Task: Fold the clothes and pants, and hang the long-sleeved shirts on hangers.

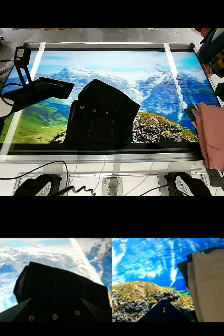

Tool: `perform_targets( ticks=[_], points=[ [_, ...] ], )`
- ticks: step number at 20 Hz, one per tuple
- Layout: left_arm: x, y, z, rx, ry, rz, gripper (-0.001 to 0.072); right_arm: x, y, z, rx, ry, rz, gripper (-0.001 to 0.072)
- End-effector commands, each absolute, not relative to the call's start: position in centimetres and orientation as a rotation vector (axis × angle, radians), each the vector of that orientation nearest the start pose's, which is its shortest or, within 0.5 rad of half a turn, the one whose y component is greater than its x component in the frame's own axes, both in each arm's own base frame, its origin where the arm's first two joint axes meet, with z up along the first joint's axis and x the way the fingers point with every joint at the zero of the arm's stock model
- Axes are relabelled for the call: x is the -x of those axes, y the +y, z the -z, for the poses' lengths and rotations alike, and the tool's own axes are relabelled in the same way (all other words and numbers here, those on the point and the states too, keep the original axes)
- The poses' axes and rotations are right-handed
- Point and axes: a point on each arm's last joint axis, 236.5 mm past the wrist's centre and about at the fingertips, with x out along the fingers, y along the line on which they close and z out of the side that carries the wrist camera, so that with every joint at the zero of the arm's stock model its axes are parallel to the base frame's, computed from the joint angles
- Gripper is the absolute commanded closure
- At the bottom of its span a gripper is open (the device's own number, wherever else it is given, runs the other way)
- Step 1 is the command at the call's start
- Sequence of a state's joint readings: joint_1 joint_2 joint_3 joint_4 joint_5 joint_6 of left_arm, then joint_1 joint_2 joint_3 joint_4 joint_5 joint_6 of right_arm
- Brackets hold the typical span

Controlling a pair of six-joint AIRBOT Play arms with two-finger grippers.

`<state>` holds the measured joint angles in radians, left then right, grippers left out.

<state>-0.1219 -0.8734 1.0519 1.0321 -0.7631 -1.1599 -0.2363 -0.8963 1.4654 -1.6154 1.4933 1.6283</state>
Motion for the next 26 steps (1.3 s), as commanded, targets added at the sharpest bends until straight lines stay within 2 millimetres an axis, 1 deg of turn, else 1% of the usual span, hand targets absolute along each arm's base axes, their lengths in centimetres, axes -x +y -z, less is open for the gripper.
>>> perform_targets(
  ticks=[1, 8, 13, 15, 18, 20, 21, 22, 23, 24, 25, 26],
  points=[
    [-38.3, -13.1, -20.2, 0.058, 0.507, 0.474, 0.0020, -29.9, -8.2, -22.7, -0.139, 0.915, 0.284, 0.0676],
    [-38.3, -13.1, -20.2, 0.058, 0.507, 0.474, 0.0020, -29.9, -8.2, -22.7, -0.139, 0.914, 0.284, 0.0675],
    [-38.3, -13.1, -20.2, 0.058, 0.507, 0.474, 0.0020, -30.8, -8.4, -23.5, -0.133, 0.865, 0.283, 0.0675],
    [-38.3, -13.2, -20.2, 0.064, 0.508, 0.476, 0.0021, -31.1, -8.0, -23.6, -0.144, 0.855, 0.267, 0.0675],
    [-38.1, -13.3, -20.2, 0.070, 0.513, 0.481, 0.0020, -32.5, -8.3, -24.9, -0.134, 0.772, 0.264, 0.0675],
    [-38.1, -12.8, -19.9, 0.041, 0.521, 0.468, 0.0020, -32.6, -8.5, -24.5, -0.122, 0.784, 0.268, 0.0676],
    [-38.1, -12.1, -19.8, 0.005, 0.519, 0.449, 0.0020, -32.3, -8.4, -23.4, -0.088, 0.829, 0.248, 0.0676],
    [-38.2, -11.3, -19.8, -0.034, 0.516, 0.425, 0.0021, -31.9, -8.0, -21.5, -0.056, 0.899, 0.211, 0.0676],
    [-38.2, -10.6, -19.9, -0.064, 0.510, 0.404, 0.0021, -31.5, -7.2, -19.1, -0.035, 0.972, 0.158, 0.0677],
    [-38.1, -9.6, -20.0, -0.097, 0.506, 0.378, 0.0021, -31.1, -5.7, -16.1, -0.033, 1.045, 0.073, 0.0677],
    [-38.1, -8.8, -20.2, -0.124, 0.501, 0.356, 0.0021, -30.5, -3.5, -13.0, -0.061, 1.113, -0.034, 0.0677],
    [-38.0, -7.8, -20.4, -0.158, 0.495, 0.328, 0.0021, -29.6, -0.5, -9.9, -0.122, 1.177, -0.160, 0.0677]
  ],
)
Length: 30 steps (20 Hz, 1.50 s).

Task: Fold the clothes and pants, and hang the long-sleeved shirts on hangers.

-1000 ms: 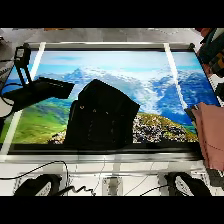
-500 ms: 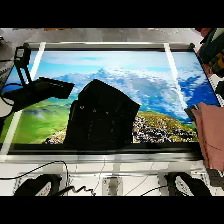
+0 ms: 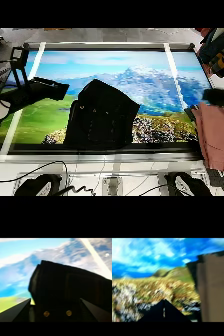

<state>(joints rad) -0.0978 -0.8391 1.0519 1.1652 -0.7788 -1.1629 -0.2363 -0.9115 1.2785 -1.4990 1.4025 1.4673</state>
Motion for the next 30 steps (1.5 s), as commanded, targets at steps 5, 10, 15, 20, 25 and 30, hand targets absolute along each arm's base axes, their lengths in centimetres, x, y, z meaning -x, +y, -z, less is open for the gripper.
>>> perform_targets(
  ticks=[5, 10, 15, 20, 25, 30],
  points=[
    [-38.2, -6.0, -20.6, -0.185, 0.494, 0.278, 0.0021, -23.8, 10.6, 1.8, -0.627, 1.354, -0.440, 0.0404],
    [-38.2, -6.0, -20.5, -0.185, 0.494, 0.278, 0.0021, -22.5, 13.3, 7.5, -0.755, 1.376, -0.358, 0.0178],
    [-38.3, -4.2, -20.3, -0.003, 0.529, 0.188, 0.0397, -21.9, 17.5, 9.7, -0.776, 1.528, -0.447, 0.0177],
    [-35.7, 2.1, -16.3, 0.062, 0.722, 0.046, 0.0431, -22.5, 22.0, 9.9, -0.715, 1.581, -0.582, 0.0177],
    [-30.3, 8.8, -8.0, 0.122, 1.022, -0.064, 0.0583, -24.2, 22.3, 10.0, -0.677, 1.533, -0.574, 0.0256],
    [-24.1, 7.2, 3.1, 0.308, 1.356, -0.024, 0.0176, -24.3, 22.3, 10.1, -0.670, 1.531, -0.571, 0.0462]
  ],
)
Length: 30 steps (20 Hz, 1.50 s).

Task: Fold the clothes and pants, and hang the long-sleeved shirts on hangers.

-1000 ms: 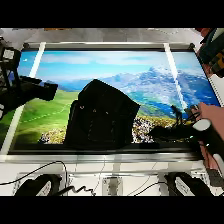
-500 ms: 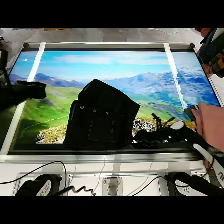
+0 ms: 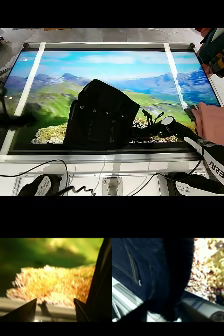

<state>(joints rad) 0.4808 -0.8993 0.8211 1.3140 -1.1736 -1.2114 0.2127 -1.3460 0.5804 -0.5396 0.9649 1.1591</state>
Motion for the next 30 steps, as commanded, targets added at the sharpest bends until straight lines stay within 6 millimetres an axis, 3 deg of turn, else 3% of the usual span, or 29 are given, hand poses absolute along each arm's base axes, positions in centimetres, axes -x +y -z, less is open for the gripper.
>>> perform_targets(
  ticks=[1, 2, 7, 10, 15, 19, 22, 23, 24, 25, 27, 30],
  points=[
    [-23.2, 6.2, 4.4, 0.339, 1.405, 0.006, 0.0176, -24.3, 22.3, 10.1, -0.671, 1.529, -0.570, 0.0559],
    [-22.3, 5.1, 5.4, 0.362, 1.452, 0.055, 0.0177, -24.3, 22.3, 10.1, -0.670, 1.529, -0.571, 0.0675],
    [-20.7, -0.3, 7.2, 0.516, 1.580, 0.368, 0.0177, -24.4, 22.2, 10.1, -0.669, 1.527, -0.571, 0.0675],
    [-20.3, -1.1, 9.1, 0.568, 1.633, 0.436, 0.0177, -24.5, 22.2, 10.1, -0.669, 1.522, -0.566, 0.0675],
    [-22.0, -2.8, 11.2, 0.719, 1.618, 0.459, 0.0177, -24.7, 22.1, 10.2, -0.667, 1.514, -0.559, 0.0675],
    [-22.2, -3.8, 12.6, 0.673, 1.647, 0.476, 0.0180, -25.1, 22.2, 10.1, -0.676, 1.500, -0.552, 0.0676],
    [-21.8, -5.1, 12.9, 0.625, 1.681, 0.519, 0.0385, -25.1, 22.2, 10.0, -0.677, 1.500, -0.553, 0.0676],
    [-21.7, -5.5, 12.9, 0.605, 1.687, 0.537, 0.0473, -25.1, 22.2, 9.9, -0.676, 1.501, -0.558, 0.0676],
    [-21.7, -5.9, 12.9, 0.591, 1.689, 0.552, 0.0626, -25.2, 22.3, 9.7, -0.672, 1.500, -0.568, 0.0676],
    [-21.8, -6.4, 12.7, 0.586, 1.685, 0.566, 0.0689, -25.4, 22.6, 9.2, -0.655, 1.488, -0.599, 0.0676],
    [-22.9, -7.4, 11.5, 0.591, 1.643, 0.610, 0.0690, -26.4, 23.3, 7.0, -0.584, 1.421, -0.705, 0.0677],
    [-27.3, -8.3, 5.8, 0.582, 1.460, 0.691, 0.0691, -29.5, 23.9, 1.8, -0.496, 1.252, -0.788, 0.0677]
  ],
)
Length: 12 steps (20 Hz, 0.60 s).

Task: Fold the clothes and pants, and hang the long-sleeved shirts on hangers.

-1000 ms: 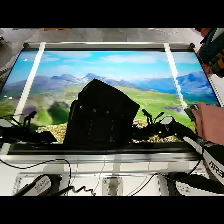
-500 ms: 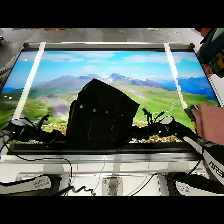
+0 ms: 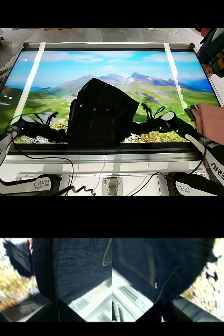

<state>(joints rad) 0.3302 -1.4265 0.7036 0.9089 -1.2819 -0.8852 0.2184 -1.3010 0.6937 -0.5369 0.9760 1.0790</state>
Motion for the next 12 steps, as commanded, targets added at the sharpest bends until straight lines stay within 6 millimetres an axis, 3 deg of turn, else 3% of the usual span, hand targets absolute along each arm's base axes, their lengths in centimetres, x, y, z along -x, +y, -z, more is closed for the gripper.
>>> perform_targets(
  ticks=[1, 3, 4, 6, 8, 10, 12],
  points=[
    [-29.3, -8.3, 3.0, 0.554, 1.367, 0.708, 0.0691, -30.7, 24.1, -0.7, -0.472, 1.180, -0.809, 0.0677],
    [-33.3, -8.4, -5.0, 0.468, 1.112, 0.731, 0.0691, -32.5, 24.6, -6.3, -0.436, 1.029, -0.852, 0.0676],
    [-34.6, -8.9, -10.3, 0.423, 0.961, 0.749, 0.0691, -33.2, 24.7, -9.5, -0.414, 0.946, -0.873, 0.0676],
    [-35.3, -9.6, -20.6, 0.313, 0.667, 0.751, 0.0690, -33.6, 25.0, -16.1, -0.375, 0.789, -0.918, 0.0676],
    [-33.7, -9.6, -30.1, 0.172, 0.389, 0.677, 0.0690, -32.5, 25.2, -23.3, -0.358, 0.626, -0.975, 0.0676],
    [-30.4, -9.4, -37.8, 0.081, 0.128, 0.573, 0.0690, -30.1, 25.3, -29.9, -0.374, 0.477, -1.032, 0.0676],
    [-26.0, -9.2, -42.6, -0.003, -0.058, 0.479, 0.0690, -26.8, 25.0, -34.8, -0.423, 0.379, -1.078, 0.0676]
  ],
)
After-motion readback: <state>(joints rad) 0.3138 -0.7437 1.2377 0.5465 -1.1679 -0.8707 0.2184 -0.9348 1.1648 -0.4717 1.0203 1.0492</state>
